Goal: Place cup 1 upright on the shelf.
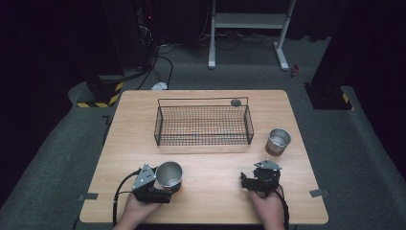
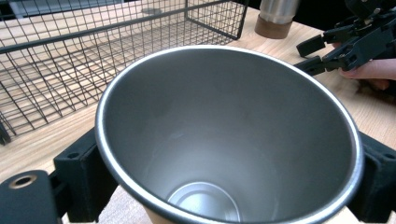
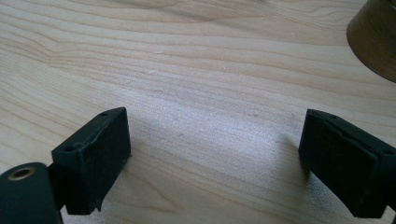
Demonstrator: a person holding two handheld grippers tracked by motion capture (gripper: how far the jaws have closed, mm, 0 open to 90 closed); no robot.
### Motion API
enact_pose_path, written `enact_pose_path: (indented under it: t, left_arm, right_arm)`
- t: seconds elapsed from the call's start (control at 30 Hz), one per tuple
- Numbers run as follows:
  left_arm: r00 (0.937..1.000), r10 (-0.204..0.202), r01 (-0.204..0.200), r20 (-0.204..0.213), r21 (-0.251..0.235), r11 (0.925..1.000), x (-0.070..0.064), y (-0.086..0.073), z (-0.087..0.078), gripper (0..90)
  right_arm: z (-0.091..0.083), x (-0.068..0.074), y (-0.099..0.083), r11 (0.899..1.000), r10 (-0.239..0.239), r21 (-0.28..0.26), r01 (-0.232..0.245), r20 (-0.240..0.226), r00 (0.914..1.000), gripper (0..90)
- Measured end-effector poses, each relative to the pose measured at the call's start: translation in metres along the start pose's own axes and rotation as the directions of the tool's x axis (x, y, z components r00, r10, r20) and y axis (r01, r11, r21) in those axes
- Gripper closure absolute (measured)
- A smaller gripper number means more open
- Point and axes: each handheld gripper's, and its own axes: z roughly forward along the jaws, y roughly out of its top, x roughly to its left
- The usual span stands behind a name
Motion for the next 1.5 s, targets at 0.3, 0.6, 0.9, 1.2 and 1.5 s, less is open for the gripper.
enact_pose_path:
  t: [0.3,0.6,0.9,1.2,1.5]
  left_arm:
    - [1.0,-0.002,0.002,-0.008,-0.009,1.0,0.001,0.0,-0.001,10.8]
    - [0.9995,-0.025,0.024,-0.019,-0.034,0.9991,0.004,-0.004,-0.005,13.2]
    - [0.9988,-0.032,0.031,-0.036,-0.045,0.9985,0.006,-0.005,-0.009,13.4]
    - [0.9989,-0.009,0.006,-0.047,-0.063,0.998,0.002,-0.002,-0.014,13.5]
    - [0.9976,0.001,-0.005,-0.069,-0.067,0.9977,-0.004,0.001,-0.015,13.5]
  right_arm:
    - [0.0,0.0,0.0,1.0,-0.001,0.0,0.001,-0.001,1.0,8.8]
    - [0.0,0.0,0.0,1.0,-0.001,0.004,0.001,-0.008,1.0,8.5]
    - [0.0,0.0,0.0,1.0,-0.006,0.003,0.006,-0.012,0.9999,8.5]
    - [0.0,0.0,0.0,1.0,-0.008,0.0,0.008,-0.011,0.9999,8.6]
    - [0.0,0.0,0.0,1.0,-0.006,0.001,0.006,-0.011,0.9999,8.6]
